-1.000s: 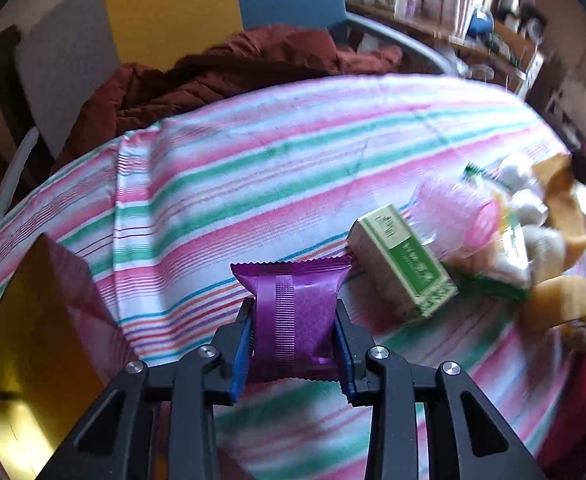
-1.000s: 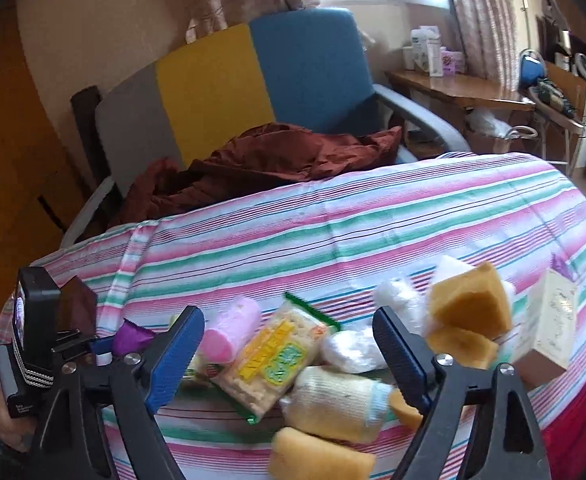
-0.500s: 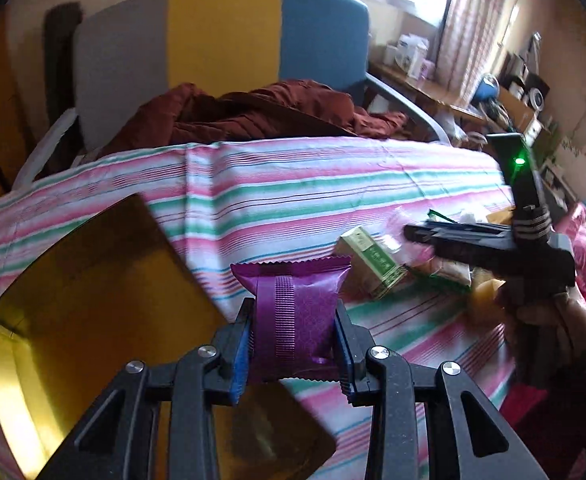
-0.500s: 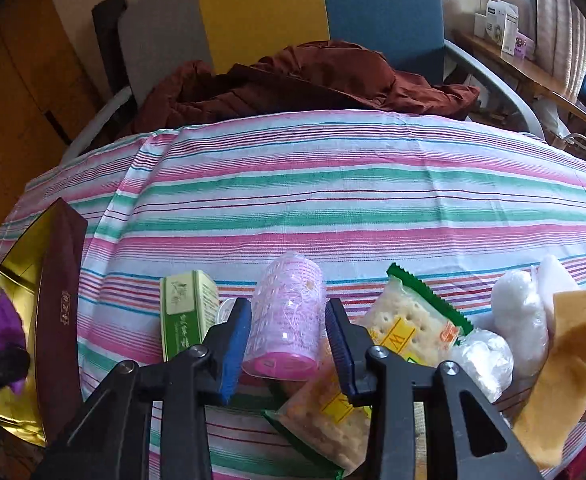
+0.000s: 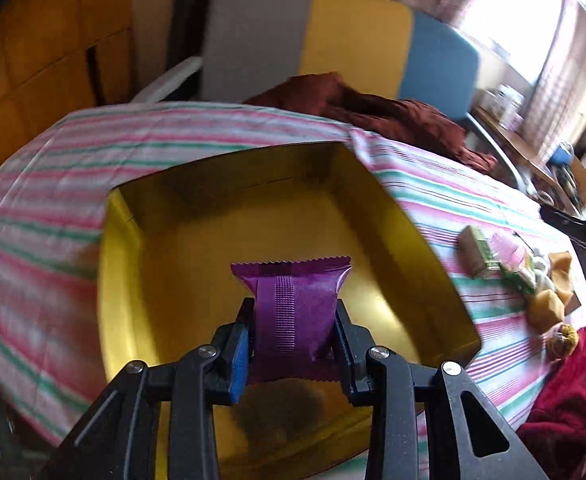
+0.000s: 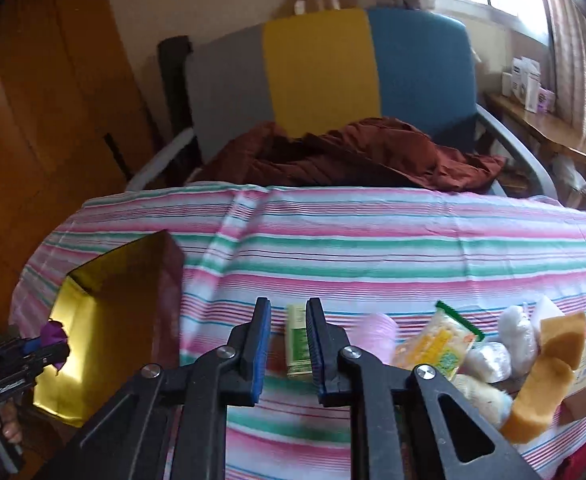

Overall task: Organize objects
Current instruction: 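Carry the purple packet and pink curler into the gold tray and release both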

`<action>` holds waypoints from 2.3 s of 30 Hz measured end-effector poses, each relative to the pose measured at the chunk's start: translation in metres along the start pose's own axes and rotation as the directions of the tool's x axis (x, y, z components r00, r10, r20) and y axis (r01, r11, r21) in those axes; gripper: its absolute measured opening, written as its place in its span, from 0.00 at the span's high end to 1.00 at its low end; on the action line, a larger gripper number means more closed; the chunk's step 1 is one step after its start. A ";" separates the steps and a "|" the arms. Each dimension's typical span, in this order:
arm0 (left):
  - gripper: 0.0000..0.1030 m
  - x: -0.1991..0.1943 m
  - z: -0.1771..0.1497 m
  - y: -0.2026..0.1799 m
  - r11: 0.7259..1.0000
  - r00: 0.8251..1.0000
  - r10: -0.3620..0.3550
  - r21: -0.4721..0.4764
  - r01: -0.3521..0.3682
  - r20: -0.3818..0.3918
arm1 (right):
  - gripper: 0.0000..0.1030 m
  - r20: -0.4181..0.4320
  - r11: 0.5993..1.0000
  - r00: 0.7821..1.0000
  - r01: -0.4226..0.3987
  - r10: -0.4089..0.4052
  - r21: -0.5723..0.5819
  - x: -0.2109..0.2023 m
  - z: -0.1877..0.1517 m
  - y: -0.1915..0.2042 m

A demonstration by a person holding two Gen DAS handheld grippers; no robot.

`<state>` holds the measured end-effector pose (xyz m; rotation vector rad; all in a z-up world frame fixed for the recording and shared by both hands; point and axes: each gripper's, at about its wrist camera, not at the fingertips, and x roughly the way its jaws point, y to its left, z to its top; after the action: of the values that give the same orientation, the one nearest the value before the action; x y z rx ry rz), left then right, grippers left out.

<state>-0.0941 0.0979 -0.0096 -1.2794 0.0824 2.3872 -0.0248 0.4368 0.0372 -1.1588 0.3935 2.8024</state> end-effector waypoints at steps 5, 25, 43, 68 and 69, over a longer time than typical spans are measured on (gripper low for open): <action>0.65 -0.015 -0.015 0.021 0.999 1.000 0.009 -0.044 -0.008 0.028 | 0.83 -0.025 0.993 0.994 0.108 -0.107 0.054 0.004 0.003 -0.015; 0.64 0.002 -0.026 0.020 0.998 0.999 -0.003 -0.055 0.001 -0.040 | 0.36 -0.297 0.951 0.916 0.206 -0.270 -0.229 0.095 -0.013 -0.052; 0.64 0.016 -0.032 0.025 0.998 0.996 0.034 -0.045 -0.037 -0.079 | 0.71 -0.156 0.978 0.975 0.133 -0.158 -0.158 0.051 0.006 -0.028; 0.27 -0.064 -0.063 0.106 0.953 0.985 0.128 -0.290 -0.089 0.118 | 0.57 -0.516 0.792 0.755 -0.571 0.405 -0.215 0.087 -0.105 0.258; 0.27 -0.066 -0.064 0.105 0.953 0.984 0.133 -0.289 -0.093 0.122 | 0.57 -0.508 0.796 0.761 -0.566 0.404 -0.213 0.084 -0.105 0.257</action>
<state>-0.0541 -0.0359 -0.0089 -1.2524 -0.2429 2.6546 -0.0577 0.1599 -0.0409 -2.0743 0.2469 3.1147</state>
